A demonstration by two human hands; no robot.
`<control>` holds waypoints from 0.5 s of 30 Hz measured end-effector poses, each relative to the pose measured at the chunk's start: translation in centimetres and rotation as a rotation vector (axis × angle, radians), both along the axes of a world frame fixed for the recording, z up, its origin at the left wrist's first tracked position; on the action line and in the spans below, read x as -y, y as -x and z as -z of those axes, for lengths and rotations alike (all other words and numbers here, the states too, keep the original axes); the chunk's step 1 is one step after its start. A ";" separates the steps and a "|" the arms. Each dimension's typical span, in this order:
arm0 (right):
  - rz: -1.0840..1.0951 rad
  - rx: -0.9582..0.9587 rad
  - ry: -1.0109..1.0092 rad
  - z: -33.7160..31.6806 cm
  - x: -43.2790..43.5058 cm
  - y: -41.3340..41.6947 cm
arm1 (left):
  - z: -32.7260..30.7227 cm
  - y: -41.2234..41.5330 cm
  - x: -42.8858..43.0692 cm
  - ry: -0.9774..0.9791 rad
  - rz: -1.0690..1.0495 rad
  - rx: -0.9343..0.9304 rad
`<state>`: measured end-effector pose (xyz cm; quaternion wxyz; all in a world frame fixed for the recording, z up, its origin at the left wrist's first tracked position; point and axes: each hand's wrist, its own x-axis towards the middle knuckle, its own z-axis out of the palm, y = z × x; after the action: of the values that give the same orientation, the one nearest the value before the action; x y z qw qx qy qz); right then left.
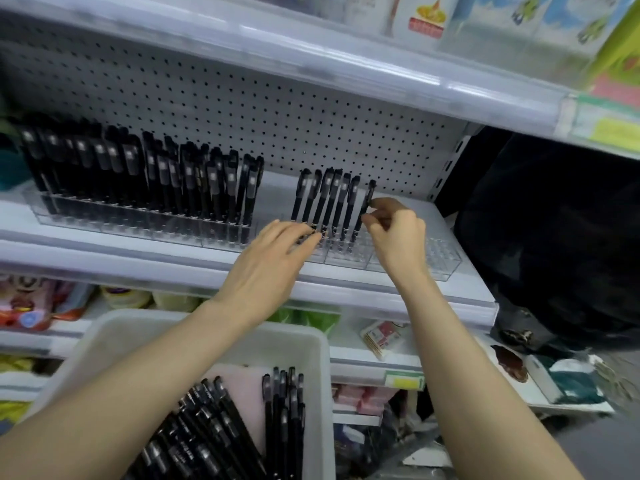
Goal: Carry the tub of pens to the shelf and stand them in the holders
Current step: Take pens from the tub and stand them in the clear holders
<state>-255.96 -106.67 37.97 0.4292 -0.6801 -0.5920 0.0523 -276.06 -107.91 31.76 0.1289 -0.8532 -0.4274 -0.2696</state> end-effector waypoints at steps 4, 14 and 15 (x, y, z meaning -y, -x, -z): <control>0.063 -0.018 -0.061 -0.2 1.6 1.1 | -0.2 1.6 1.2 0.013 0.011 0.005; -0.096 0.031 0.291 12.0 10.9 11.5 | 7.8 8.8 6.9 0.173 0.050 0.038; -0.082 0.109 0.366 13.3 11.6 12.1 | 9.0 9.4 7.1 0.187 0.054 0.030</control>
<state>-268.05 -118.29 24.63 0.2630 -0.7241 -0.6221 0.1396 -285.46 -114.98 22.74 0.0351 -0.8686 -0.4294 -0.2449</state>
